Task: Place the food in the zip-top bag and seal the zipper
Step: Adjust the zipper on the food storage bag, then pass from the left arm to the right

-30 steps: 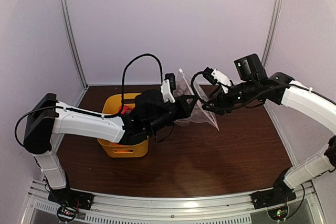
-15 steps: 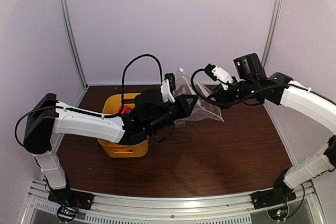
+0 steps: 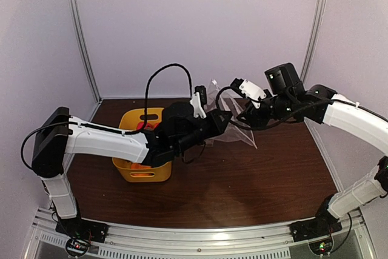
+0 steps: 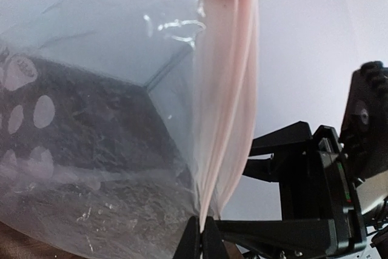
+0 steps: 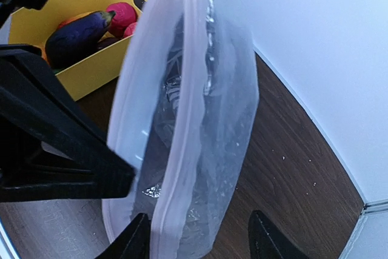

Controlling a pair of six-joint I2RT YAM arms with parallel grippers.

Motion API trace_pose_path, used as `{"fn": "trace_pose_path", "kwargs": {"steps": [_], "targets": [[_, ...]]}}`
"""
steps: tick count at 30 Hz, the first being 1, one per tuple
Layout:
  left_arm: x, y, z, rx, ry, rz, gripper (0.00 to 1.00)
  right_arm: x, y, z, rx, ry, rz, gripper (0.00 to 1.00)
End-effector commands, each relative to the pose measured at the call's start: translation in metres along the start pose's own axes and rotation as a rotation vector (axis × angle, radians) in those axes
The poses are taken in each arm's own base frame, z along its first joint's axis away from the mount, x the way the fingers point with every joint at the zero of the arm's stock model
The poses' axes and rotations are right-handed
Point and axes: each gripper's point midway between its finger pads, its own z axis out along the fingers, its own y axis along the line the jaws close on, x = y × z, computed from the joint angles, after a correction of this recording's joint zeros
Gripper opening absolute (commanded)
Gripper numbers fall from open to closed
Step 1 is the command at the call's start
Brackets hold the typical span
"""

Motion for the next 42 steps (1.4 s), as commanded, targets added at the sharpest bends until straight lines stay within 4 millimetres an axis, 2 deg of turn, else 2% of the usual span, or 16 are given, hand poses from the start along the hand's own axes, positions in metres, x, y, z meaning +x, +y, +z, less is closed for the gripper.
{"fn": "trace_pose_path", "kwargs": {"steps": [1, 6, 10, 15, 20, 23, 29, 30, 38, 39, 42], "targets": [[-0.003, -0.007, 0.004, 0.035, -0.007, -0.017, 0.00, -0.003, 0.012, -0.005, -0.017, 0.014, -0.090, 0.56], [-0.011, -0.013, -0.002, 0.060, -0.034, -0.027, 0.00, 0.014, 0.017, 0.006, -0.003, 0.058, -0.115, 0.60], [-0.016, -0.016, -0.005, 0.063, -0.046, -0.029, 0.00, 0.020, -0.003, 0.009, 0.125, 0.093, -0.107, 0.59], [-0.015, -0.015, -0.006, 0.063, -0.045, -0.041, 0.00, 0.011, -0.027, 0.001, 0.259, 0.068, -0.062, 0.44], [-0.009, -0.007, -0.006, 0.035, -0.026, -0.042, 0.00, 0.003, -0.035, -0.009, 0.279, 0.036, -0.038, 0.17], [0.000, -0.001, -0.005, 0.015, 0.006, -0.048, 0.00, -0.003, -0.053, -0.017, 0.325, 0.019, -0.008, 0.00], [0.014, 0.011, -0.011, 0.001, 0.048, -0.073, 0.00, -0.007, -0.110, -0.039, 0.472, -0.003, 0.058, 0.00], [0.015, 0.011, -0.011, -0.001, 0.055, -0.073, 0.00, -0.007, -0.114, -0.041, 0.482, -0.009, 0.061, 0.00], [0.020, -0.003, -0.005, 0.043, 0.120, 0.023, 0.00, 0.004, -0.105, -0.037, 0.427, 0.017, 0.062, 0.00], [0.018, -0.008, -0.004, 0.058, 0.135, 0.054, 0.07, 0.005, -0.109, -0.039, 0.438, 0.019, 0.064, 0.00], [0.005, -0.022, -0.005, 0.058, 0.186, 0.173, 0.44, 0.004, -0.127, -0.049, 0.490, 0.019, 0.074, 0.00]]}}
